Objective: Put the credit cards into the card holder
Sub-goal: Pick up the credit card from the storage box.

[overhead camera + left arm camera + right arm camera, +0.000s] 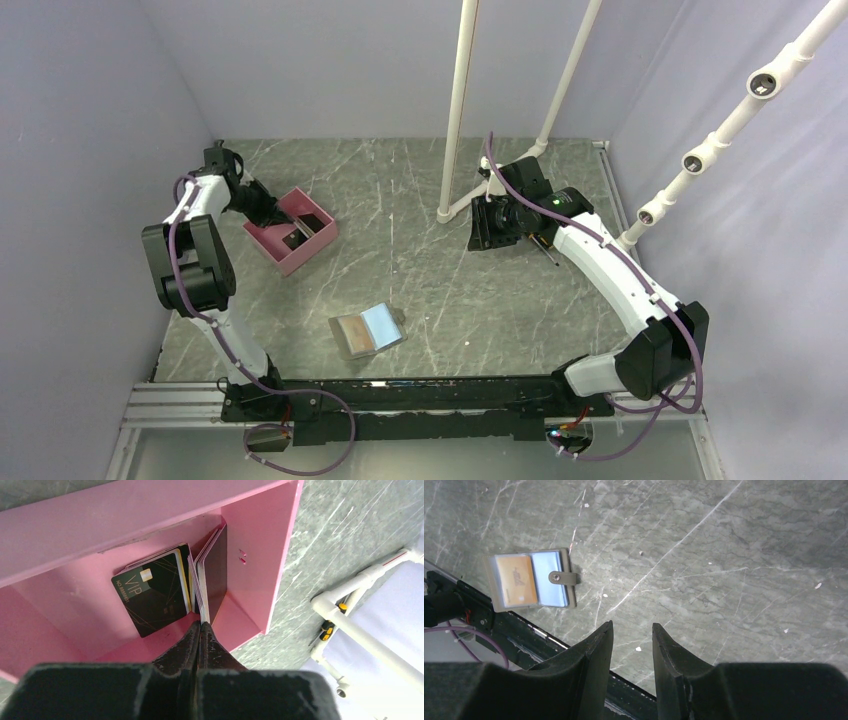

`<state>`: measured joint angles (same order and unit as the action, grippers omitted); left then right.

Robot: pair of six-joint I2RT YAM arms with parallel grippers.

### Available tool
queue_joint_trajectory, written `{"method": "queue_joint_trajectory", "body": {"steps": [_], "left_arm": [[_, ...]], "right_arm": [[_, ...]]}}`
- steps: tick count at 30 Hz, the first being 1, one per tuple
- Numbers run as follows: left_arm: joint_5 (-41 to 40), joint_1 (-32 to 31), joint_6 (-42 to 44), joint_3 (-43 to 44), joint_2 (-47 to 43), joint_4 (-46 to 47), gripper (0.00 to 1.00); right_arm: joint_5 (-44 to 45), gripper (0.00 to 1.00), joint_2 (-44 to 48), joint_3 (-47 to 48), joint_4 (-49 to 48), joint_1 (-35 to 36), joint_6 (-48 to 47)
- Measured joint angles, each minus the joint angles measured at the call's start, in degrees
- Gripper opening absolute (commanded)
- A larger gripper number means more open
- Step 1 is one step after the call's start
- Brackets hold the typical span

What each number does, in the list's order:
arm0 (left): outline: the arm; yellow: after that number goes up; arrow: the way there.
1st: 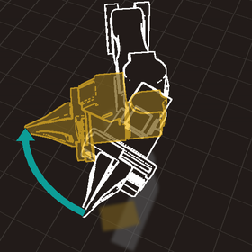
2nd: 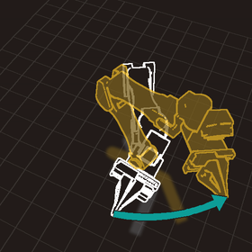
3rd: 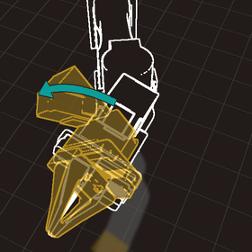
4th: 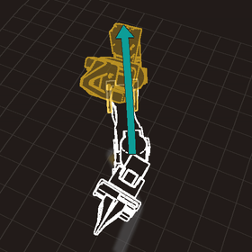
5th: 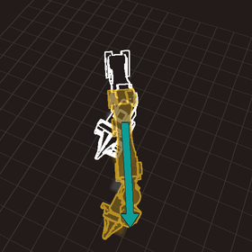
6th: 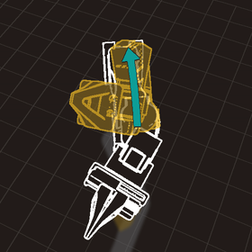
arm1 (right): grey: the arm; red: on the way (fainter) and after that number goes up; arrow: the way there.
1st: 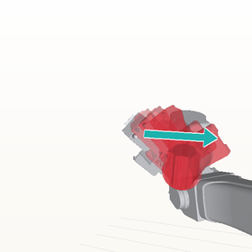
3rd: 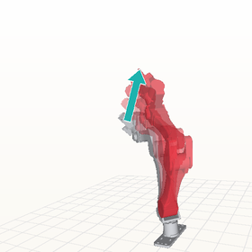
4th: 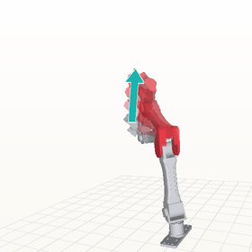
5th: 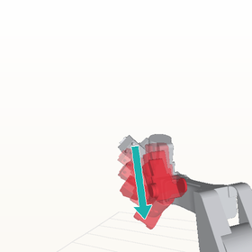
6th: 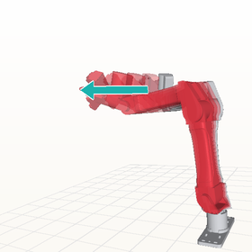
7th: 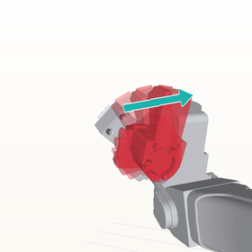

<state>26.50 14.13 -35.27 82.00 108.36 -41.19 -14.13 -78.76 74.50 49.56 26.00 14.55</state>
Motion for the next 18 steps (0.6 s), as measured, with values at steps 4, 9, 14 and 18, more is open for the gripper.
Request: {"method": "queue_joint_trajectory", "body": {"steps": [4, 9, 14, 18], "left_arm": [[-0.8, 0.1, 2.1, 1.7, 0.0, -2.0, 0.0], [1.3, 1.0, 6.4, 3.4, 0.2, -3.8, 0.0], [4.6, 2.4, 12.4, 4.5, 1.3, -5.4, 0.0], [6.8, 3.3, 14.6, 4.5, 2.3, -6.3, 0.0]], "right_arm": [[0.0, 0.37, 0.0, 0.0, 0.0, 0.0, 0.0], [-0.4, 0.37, -0.3, 0.0, -0.1, 0.0, 0.0], [-1.6, 0.37, -1.4, 0.0, -0.3, 0.0, 0.1], [-2.6, 0.37, -1.5, -0.3, -0.8, 0.0, 0.4]]}}
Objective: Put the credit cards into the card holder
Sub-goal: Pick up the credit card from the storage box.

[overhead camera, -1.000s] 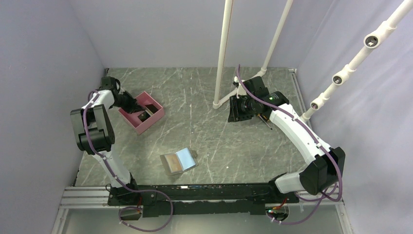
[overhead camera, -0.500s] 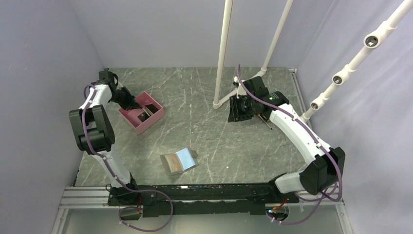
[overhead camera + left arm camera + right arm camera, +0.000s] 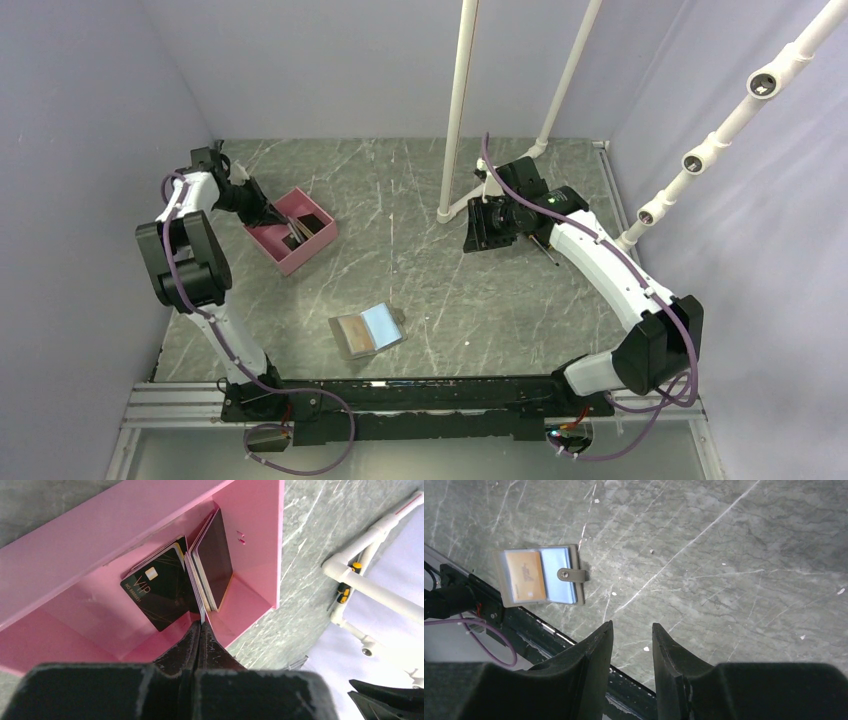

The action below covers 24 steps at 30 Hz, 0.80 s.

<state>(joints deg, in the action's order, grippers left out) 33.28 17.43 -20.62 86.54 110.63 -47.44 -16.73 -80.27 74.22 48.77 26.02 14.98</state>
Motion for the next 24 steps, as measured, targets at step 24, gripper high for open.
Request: {"method": "queue_joint_trajectory", "body": {"steps": [24], "left_arm": [[3.6, 0.2, -2.0, 1.7, 7.1, 1.2, 0.0]], "right_arm": [[-0.5, 0.37, 0.0, 0.0, 0.0, 0.0, 0.2]]}}
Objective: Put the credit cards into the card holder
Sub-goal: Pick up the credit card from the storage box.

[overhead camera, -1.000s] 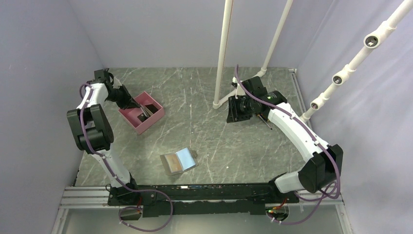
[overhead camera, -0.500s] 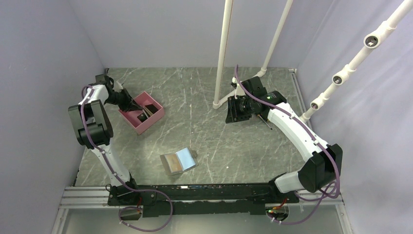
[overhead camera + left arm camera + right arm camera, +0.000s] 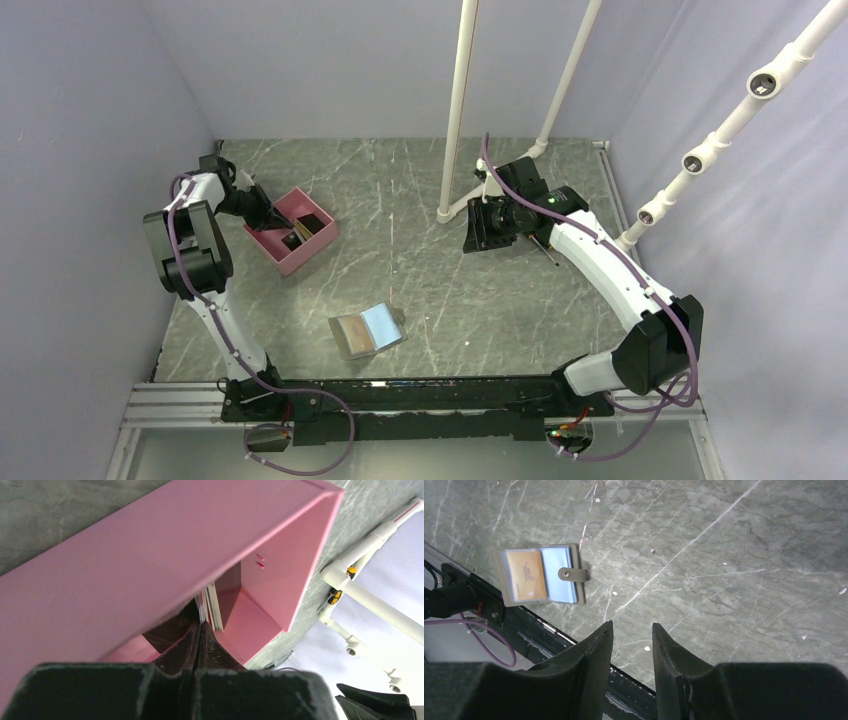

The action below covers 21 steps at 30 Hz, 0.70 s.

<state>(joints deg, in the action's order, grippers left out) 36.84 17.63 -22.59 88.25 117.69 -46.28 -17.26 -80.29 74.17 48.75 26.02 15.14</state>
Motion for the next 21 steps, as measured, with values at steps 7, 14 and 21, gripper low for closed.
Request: {"method": "queue_joint_trajectory", "body": {"steps": [7, 14, 21], "left_arm": [[-1.7, -0.1, 0.0, 0.4, 1.5, -1.3, 0.25], [-4.8, -0.7, -0.1, 0.4, 0.6, -2.8, 0.41], [-10.7, -2.3, -0.9, 0.5, -0.7, -5.1, 0.44]], "right_arm": [[0.0, 0.37, -0.3, 0.0, 0.0, 0.0, 0.0], [0.0, 0.37, -0.9, 0.0, 0.0, 0.0, 0.0], [-0.4, 0.37, -1.4, 0.0, 0.0, 0.0, 0.0]]}}
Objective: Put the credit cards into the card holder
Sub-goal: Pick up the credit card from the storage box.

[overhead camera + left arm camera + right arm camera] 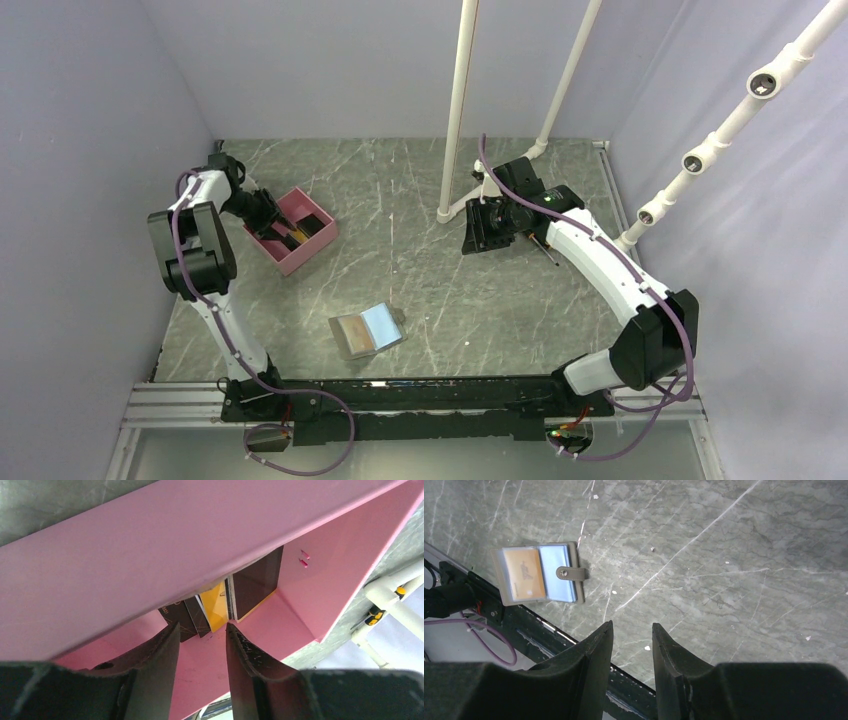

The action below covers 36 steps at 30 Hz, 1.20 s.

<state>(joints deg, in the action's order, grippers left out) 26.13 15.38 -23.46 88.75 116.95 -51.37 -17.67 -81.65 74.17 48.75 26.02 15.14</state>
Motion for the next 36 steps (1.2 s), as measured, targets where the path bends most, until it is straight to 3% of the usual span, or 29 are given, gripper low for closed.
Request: {"method": "queue_joint_trajectory", "body": {"steps": [7, 21, 36], "left_arm": [[-1.5, -0.8, -1.7, -0.8, 0.0, 2.2, 0.34], [-5.4, -1.2, -2.7, -1.9, -0.4, 3.7, 0.39], [-3.8, -1.5, -3.2, -4.2, -0.4, 8.8, 0.2]], "right_arm": [[-0.5, 0.37, -0.3, 0.0, 0.0, 0.0, 0.0], [-0.5, 0.37, -0.4, 0.0, 0.0, 0.0, 0.0], [-0.5, 0.37, -0.4, 0.0, 0.0, 0.0, 0.0]]}}
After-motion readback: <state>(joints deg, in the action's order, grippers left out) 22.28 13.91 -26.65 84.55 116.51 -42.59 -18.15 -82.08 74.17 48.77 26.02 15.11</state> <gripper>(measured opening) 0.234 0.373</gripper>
